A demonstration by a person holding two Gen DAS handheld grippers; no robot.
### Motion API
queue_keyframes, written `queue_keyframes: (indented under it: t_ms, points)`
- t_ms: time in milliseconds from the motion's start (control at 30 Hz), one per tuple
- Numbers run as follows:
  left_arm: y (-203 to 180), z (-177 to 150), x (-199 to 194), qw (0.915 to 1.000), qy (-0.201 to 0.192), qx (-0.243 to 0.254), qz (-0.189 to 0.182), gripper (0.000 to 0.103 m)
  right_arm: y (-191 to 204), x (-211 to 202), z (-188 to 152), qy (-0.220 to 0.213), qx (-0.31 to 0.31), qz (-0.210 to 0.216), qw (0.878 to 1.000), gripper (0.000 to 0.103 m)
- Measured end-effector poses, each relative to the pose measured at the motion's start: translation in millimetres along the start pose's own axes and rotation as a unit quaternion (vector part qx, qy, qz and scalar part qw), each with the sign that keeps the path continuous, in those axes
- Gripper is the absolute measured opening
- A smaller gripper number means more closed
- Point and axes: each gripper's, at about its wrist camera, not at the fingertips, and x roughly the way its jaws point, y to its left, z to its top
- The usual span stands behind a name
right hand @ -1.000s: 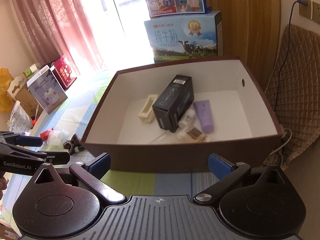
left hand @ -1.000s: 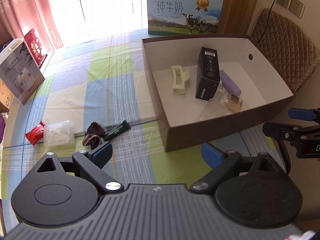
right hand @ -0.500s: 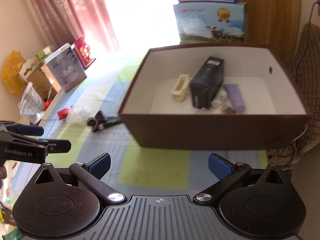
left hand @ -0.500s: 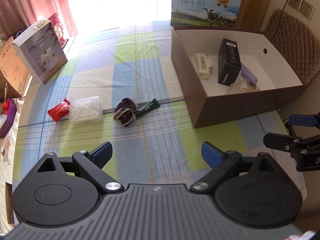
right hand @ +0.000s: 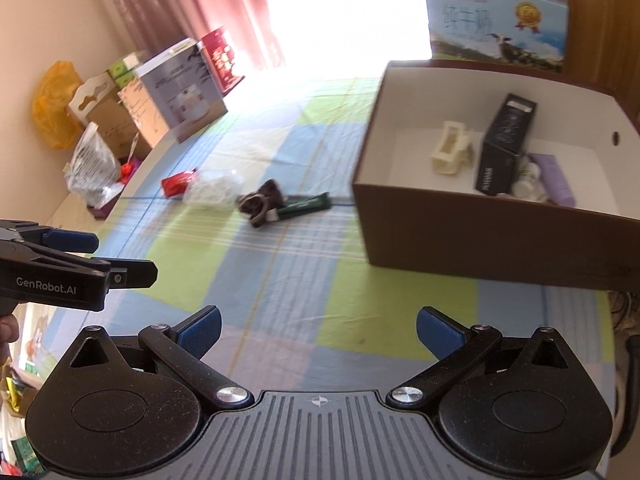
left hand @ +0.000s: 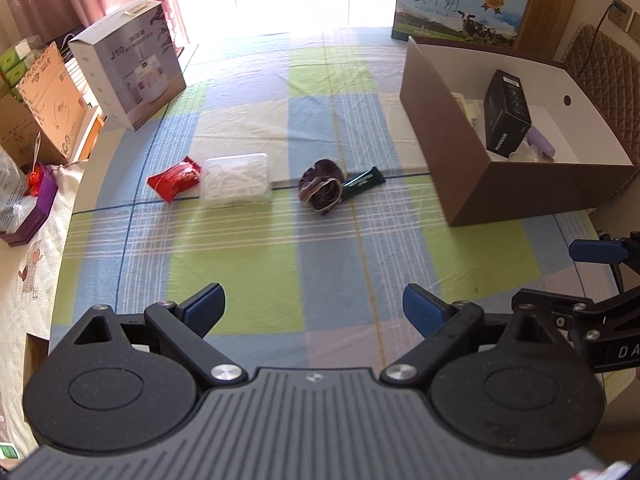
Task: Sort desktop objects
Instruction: 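Grasp the dark purple scrunchie with the right tool while the left tool approaches the red packet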
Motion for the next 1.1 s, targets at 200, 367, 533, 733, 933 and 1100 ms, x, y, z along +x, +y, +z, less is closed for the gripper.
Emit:
queue_keyframes:
  t_ms: [200, 367, 533, 733, 933, 1100]
  points:
    - [25, -8, 2, 0.9999, 0.008, -0.009, 0.003, 0.094, 23, 15, 0, 0.011, -0.005, 0.006, 1.000, 0.101]
    - [44, -12, 5, 0.9998, 0.014, -0.015, 0.005, 0.094, 40, 29, 1, 0.021, -0.007, 0.008, 1.000, 0.101]
    - [61, -14, 10, 0.9997, 0.019, -0.016, 0.003, 0.094, 54, 41, 2, 0.025, -0.004, 0.006, 1.000, 0.101]
    - [80, -16, 17, 0.9995, 0.027, -0.015, 0.001, 0.094, 69, 55, 3, 0.029, 0.002, 0.001, 1.000, 0.101]
    - [100, -15, 25, 0.9994, 0.032, -0.017, 0.002, 0.094, 81, 69, 6, 0.030, 0.009, -0.006, 0.999, 0.101]
    - [114, -14, 33, 0.9993, 0.034, -0.016, 0.000, 0.094, 89, 80, 8, 0.014, 0.016, -0.009, 1.000, 0.101]
